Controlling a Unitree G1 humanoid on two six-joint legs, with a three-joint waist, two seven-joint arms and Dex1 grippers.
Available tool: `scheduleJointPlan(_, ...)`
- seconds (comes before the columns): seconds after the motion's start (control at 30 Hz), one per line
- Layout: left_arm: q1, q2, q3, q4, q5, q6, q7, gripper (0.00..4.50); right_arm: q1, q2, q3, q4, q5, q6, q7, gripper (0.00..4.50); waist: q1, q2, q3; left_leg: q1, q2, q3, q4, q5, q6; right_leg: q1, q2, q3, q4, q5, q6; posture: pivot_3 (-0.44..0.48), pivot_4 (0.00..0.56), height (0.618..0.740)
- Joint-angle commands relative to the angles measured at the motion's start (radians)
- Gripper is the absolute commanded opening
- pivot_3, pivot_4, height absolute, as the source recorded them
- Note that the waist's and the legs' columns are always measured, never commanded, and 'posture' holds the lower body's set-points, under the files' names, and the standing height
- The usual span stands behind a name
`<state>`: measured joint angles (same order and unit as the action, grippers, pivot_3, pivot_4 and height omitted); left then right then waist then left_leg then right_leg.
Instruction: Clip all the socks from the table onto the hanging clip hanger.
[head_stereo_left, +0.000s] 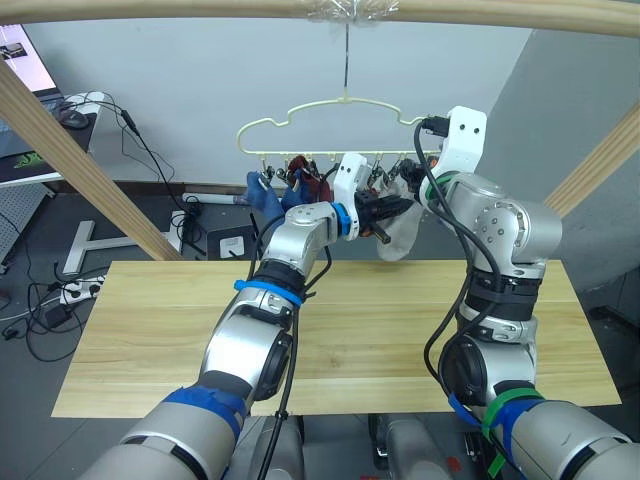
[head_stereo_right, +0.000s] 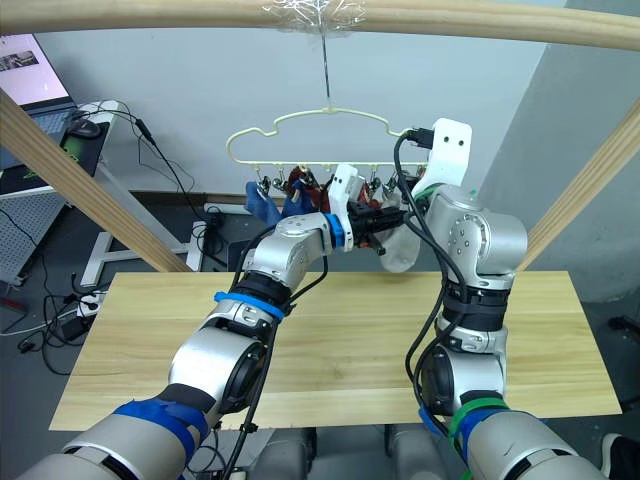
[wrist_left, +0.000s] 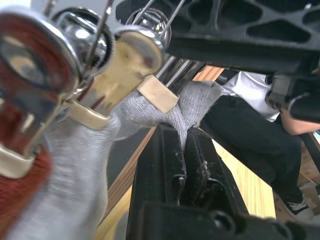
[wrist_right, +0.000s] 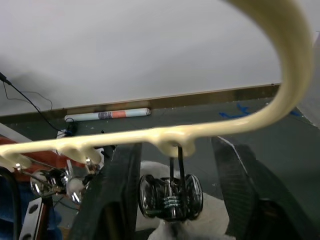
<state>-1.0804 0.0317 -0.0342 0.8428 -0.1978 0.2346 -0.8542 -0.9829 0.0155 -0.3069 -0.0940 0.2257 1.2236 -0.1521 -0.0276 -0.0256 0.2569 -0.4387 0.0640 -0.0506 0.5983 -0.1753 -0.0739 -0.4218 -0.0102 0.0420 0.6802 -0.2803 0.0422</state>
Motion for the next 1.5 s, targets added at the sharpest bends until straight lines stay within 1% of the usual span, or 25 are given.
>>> scheduleJointPlan(0.03,-0.009,-0.001,-0.014,-0.057,-0.008,0.026,-0.038,0.60,0.009,-0.001,0.013,-0.074,0.015,0.019,0.007,2.08,0.000,0.000,0.000,0.000,0.000,0.000,0.000,0.000,0.000,0.000,0.000,0.000,0.000,0.000,0.000,0.035,0.260,0.740)
scheduleJointPlan(0.07,-0.005,0.001,-0.015,-0.065,-0.009,0.033,-0.043,0.77,0.013,0.000,0.013,-0.081,0.015,0.024,0.007,2.08,0.000,0.000,0.001,0.000,0.000,0.000,0.000,0.000,0.000,0.000,0.000,0.000,0.000,0.000,0.000,0.035,0.260,0.740)
scheduleJointPlan(0.13,0.006,0.005,-0.018,-0.084,-0.010,0.050,-0.051,1.33,0.024,0.001,0.013,-0.098,0.016,0.037,0.008,2.08,-0.001,0.001,0.001,0.000,0.000,0.000,0.000,0.000,0.000,0.000,0.000,0.000,0.000,0.000,0.000,0.035,0.260,0.740)
scheduleJointPlan(0.3,0.047,0.024,-0.026,-0.164,-0.014,0.091,-0.061,2.89,0.054,-0.007,0.015,-0.155,0.018,0.086,0.018,2.08,-0.001,0.002,0.001,0.000,0.000,0.000,0.000,0.000,0.000,0.000,0.000,0.000,0.000,0.000,0.000,0.024,0.259,0.740)
scheduleJointPlan(0.37,0.104,0.052,-0.022,-0.276,-0.050,0.169,-0.091,3.54,0.093,-0.033,0.020,-0.224,0.030,0.134,0.046,2.08,-0.003,0.002,0.001,0.000,0.000,0.000,0.000,0.000,0.000,0.000,0.000,0.000,0.000,0.000,0.000,0.020,0.258,0.740)
scheduleJointPlan(0.4,0.136,0.069,-0.023,-0.336,-0.067,0.207,-0.108,3.78,0.117,-0.045,0.023,-0.263,0.038,0.160,0.061,2.08,-0.004,0.002,0.001,0.000,0.000,0.000,0.000,0.000,0.000,0.000,0.000,0.000,0.000,0.000,0.000,0.015,0.255,0.740)
scheduleJointPlan(0.5,0.219,0.114,-0.024,-0.485,-0.108,0.303,-0.114,3.78,0.183,-0.064,0.026,-0.359,0.058,0.213,0.088,2.08,-0.004,0.002,0.001,0.000,0.000,0.000,0.000,0.000,0.000,0.000,0.000,0.000,0.000,0.000,0.000,0.015,0.255,0.740)
scheduleJointPlan(0.6,0.343,0.163,0.000,-0.675,-0.169,0.414,-0.080,3.78,0.293,-0.083,0.037,-0.487,0.083,0.250,0.131,2.08,-0.004,0.002,0.001,0.000,0.000,-0.001,0.000,0.000,0.000,0.000,0.000,0.000,0.001,0.000,0.000,0.014,0.244,0.740)
scheduleJointPlan(0.67,0.420,0.194,0.006,-0.773,-0.187,0.450,-0.061,3.78,0.368,-0.113,0.057,-0.559,0.101,0.252,0.165,2.08,-0.004,0.002,0.001,0.001,0.000,-0.001,0.000,0.000,0.000,0.001,0.000,0.000,0.001,-0.001,0.000,0.014,0.244,0.740)
scheduleJointPlan(0.8,0.627,0.280,0.016,-0.950,-0.189,0.479,-0.016,3.78,0.646,-0.193,0.126,-0.718,0.141,0.175,0.260,2.08,-0.004,0.002,0.001,0.003,0.001,0.000,0.000,0.000,0.000,0.002,0.000,0.001,0.000,-0.001,0.000,0.014,0.224,0.740)
scheduleJointPlan(0.9,0.741,0.329,0.034,-1.035,-0.194,0.496,0.030,3.78,0.857,-0.229,0.164,-0.765,0.137,0.078,0.301,2.08,-0.003,0.002,0.001,0.003,0.000,0.000,0.000,0.000,0.000,0.002,0.000,0.001,0.000,-0.001,0.001,0.030,0.214,0.740)
scheduleJointPlan(0.97,0.810,0.358,0.053,-1.074,-0.191,0.488,0.055,3.78,0.982,-0.244,0.181,-0.775,0.125,-0.009,0.325,2.08,-0.003,0.002,0.001,0.003,0.000,0.000,0.001,0.000,0.000,0.002,-0.001,0.001,0.000,-0.003,0.003,0.037,0.208,0.740)
scheduleJointPlan(1.1,0.929,0.380,0.099,-1.104,-0.173,0.420,0.107,3.78,1.161,-0.230,0.208,-0.762,0.114,-0.175,0.357,2.08,-0.002,0.002,-0.002,0.006,0.000,0.000,0.004,0.000,0.000,0.005,0.000,0.002,0.000,-0.004,0.005,0.060,0.192,0.740)
scheduleJointPlan(1.27,0.989,0.384,0.130,-1.051,-0.142,0.307,0.160,3.78,1.284,-0.214,0.239,-0.714,0.104,-0.329,0.373,2.08,0.001,0.000,-0.010,0.007,0.000,0.000,0.010,0.000,-0.001,0.008,-0.001,0.002,0.000,-0.003,0.002,0.077,0.163,0.740)
scheduleJointPlan(1.37,1.010,0.381,0.154,-1.026,-0.133,0.265,0.198,3.78,1.345,-0.211,0.246,-0.703,0.100,-0.392,0.377,2.08,0.004,-0.001,-0.025,0.007,0.000,0.000,0.010,0.000,-0.001,0.009,-0.002,0.002,-0.001,-0.004,0.001,0.089,0.170,0.740)
scheduleJointPlan(1.5,1.059,0.377,0.200,-1.055,-0.152,0.215,0.220,3.78,1.428,-0.213,0.242,-0.699,0.108,-0.445,0.379,2.08,0.006,-0.003,-0.027,0.007,0.000,0.001,0.010,0.000,-0.001,0.009,-0.002,0.002,-0.001,-0.004,0.000,0.097,0.176,0.740)
